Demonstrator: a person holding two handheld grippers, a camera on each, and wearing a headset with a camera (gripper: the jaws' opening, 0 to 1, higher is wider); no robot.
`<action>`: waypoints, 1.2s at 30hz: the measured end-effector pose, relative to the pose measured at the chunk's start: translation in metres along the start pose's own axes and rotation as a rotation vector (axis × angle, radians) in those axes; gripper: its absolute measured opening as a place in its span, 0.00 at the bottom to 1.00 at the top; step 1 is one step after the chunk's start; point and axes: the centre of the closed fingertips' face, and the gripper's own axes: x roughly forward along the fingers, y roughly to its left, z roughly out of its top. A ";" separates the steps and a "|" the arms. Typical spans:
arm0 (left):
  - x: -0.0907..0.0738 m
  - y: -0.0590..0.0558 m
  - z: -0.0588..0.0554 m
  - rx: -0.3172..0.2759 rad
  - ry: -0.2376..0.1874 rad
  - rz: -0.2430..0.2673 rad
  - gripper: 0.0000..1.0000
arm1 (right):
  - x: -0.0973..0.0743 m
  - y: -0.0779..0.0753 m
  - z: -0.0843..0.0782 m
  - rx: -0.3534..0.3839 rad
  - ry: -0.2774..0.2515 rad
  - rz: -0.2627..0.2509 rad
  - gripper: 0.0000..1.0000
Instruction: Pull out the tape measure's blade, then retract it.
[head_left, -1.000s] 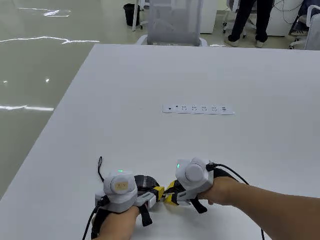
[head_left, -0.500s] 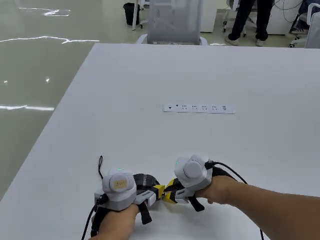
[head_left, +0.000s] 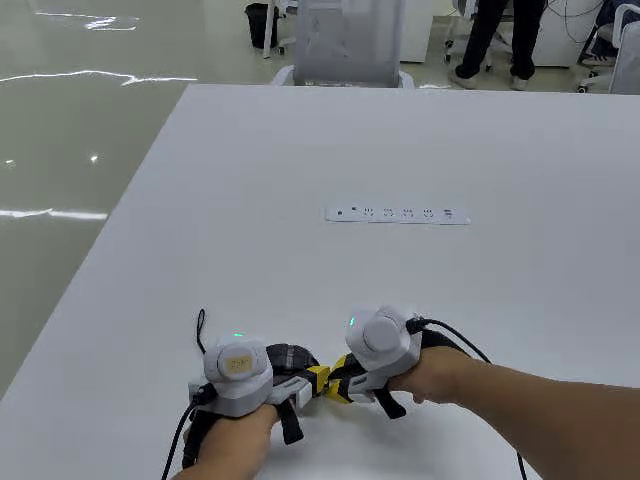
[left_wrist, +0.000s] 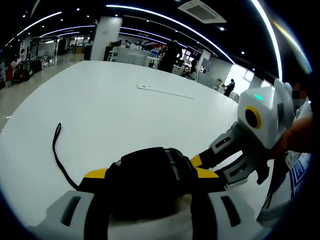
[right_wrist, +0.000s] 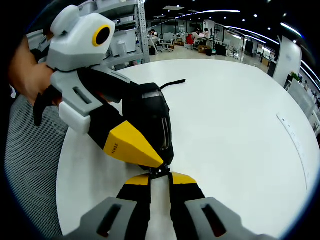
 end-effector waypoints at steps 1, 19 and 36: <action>0.000 0.000 0.000 0.000 -0.001 0.000 0.62 | 0.000 0.000 0.000 0.003 0.005 -0.004 0.13; -0.001 -0.001 -0.001 0.006 0.001 -0.016 0.62 | -0.002 0.001 -0.002 -0.002 -0.014 -0.016 0.17; -0.013 0.000 -0.004 0.124 0.049 -0.187 0.60 | -0.047 0.004 -0.031 0.203 -0.112 -0.120 0.57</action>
